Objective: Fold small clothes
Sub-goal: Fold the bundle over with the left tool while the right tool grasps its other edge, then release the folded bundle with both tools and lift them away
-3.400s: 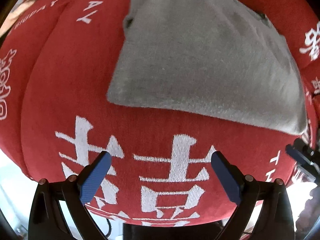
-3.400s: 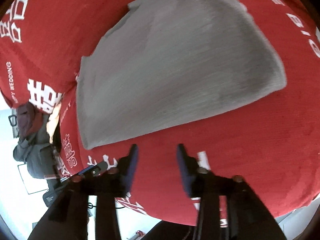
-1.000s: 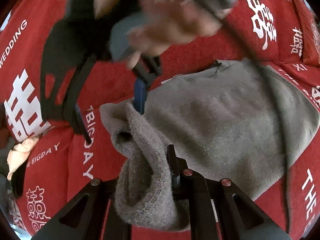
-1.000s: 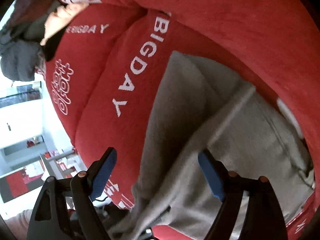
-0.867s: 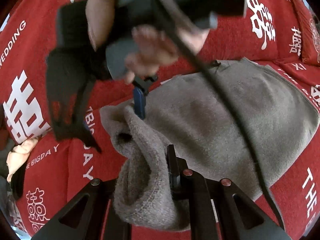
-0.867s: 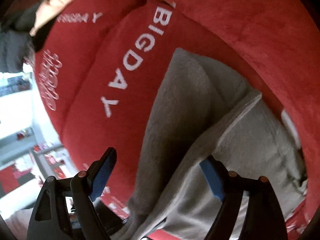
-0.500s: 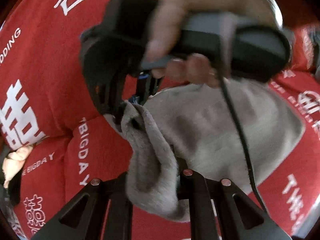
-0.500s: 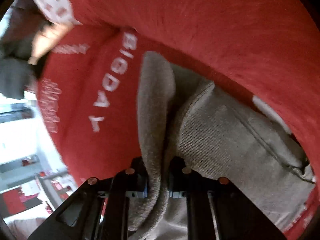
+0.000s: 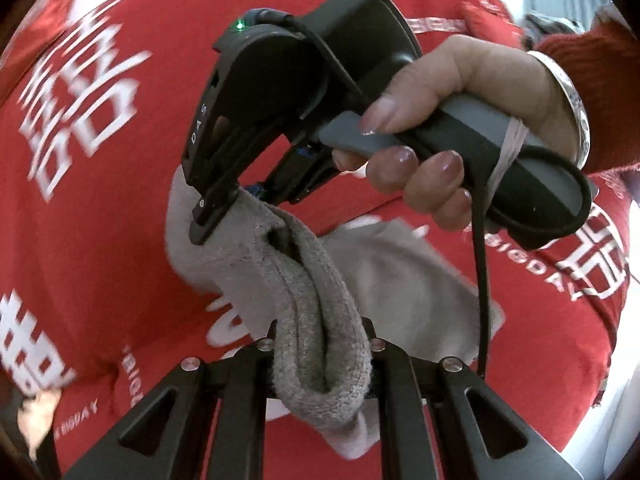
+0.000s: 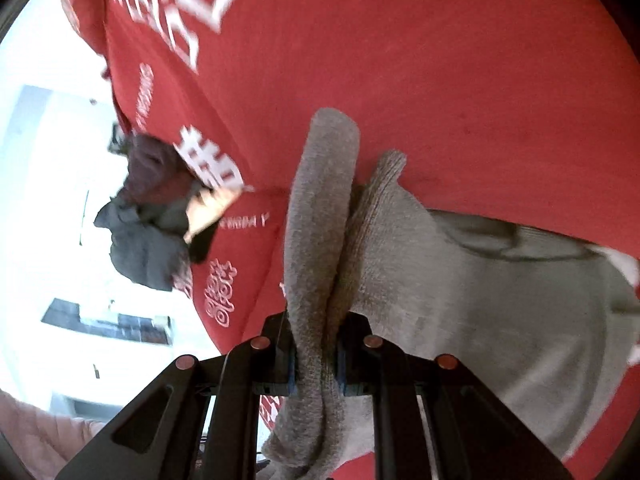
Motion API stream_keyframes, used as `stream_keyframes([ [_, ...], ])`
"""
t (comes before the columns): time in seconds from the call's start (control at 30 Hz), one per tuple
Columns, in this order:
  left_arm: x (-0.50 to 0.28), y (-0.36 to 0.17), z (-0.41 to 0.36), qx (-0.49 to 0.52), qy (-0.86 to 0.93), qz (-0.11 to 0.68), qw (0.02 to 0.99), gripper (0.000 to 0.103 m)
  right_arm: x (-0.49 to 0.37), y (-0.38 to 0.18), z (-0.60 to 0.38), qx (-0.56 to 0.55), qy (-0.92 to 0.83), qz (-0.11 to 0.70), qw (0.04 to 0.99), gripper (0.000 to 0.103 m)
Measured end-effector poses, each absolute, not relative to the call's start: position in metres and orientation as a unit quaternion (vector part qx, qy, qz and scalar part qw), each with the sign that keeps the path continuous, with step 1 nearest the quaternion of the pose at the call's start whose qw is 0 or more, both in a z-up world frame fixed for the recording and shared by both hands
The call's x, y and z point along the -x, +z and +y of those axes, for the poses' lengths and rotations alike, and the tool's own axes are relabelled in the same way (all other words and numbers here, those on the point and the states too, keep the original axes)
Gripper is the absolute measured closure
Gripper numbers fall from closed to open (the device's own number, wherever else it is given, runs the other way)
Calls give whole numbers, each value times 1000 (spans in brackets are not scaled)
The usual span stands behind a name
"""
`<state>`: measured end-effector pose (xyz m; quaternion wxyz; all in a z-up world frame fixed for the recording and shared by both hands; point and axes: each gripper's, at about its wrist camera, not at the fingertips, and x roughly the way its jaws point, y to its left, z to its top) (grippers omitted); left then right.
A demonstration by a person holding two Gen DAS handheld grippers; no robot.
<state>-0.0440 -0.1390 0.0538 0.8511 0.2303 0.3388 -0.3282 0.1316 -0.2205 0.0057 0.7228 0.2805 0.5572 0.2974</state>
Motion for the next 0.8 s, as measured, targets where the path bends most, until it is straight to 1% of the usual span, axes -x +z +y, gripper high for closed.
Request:
stream_keyframes([
  [0.17, 59, 31, -203, -254, -363, 349, 826, 90, -97, -6, -304, -327, 250, 535, 738, 88],
  [0.33, 68, -12, -252, -273, -379, 378, 800, 90, -70, -61, -369, -369, 180, 543, 732, 88],
  [0.47, 68, -47, -275, -287, -377, 407, 781, 90, -59, -117, -391, -382, 139, 567, 717, 88],
  [0.6, 63, -58, -278, -290, -369, 415, 779, 89, -60, -143, -399, -377, 132, 576, 714, 87],
  [0.63, 63, -57, -274, -291, -365, 415, 781, 77, -60, -144, -401, -378, 132, 572, 716, 87],
  [0.67, 62, -55, -276, -290, -363, 420, 780, 53, -60, -143, -402, -376, 132, 572, 717, 87],
  [0.7, 60, -54, -274, -286, -360, 424, 781, 41, -61, -142, -403, -371, 132, 573, 719, 87],
  [0.73, 59, -51, -271, -278, -353, 423, 787, 26, -61, -141, -403, -364, 132, 574, 721, 86],
  [0.8, 54, -45, -261, -266, -347, 424, 793, 25, -63, -137, -402, -353, 126, 582, 722, 85],
])
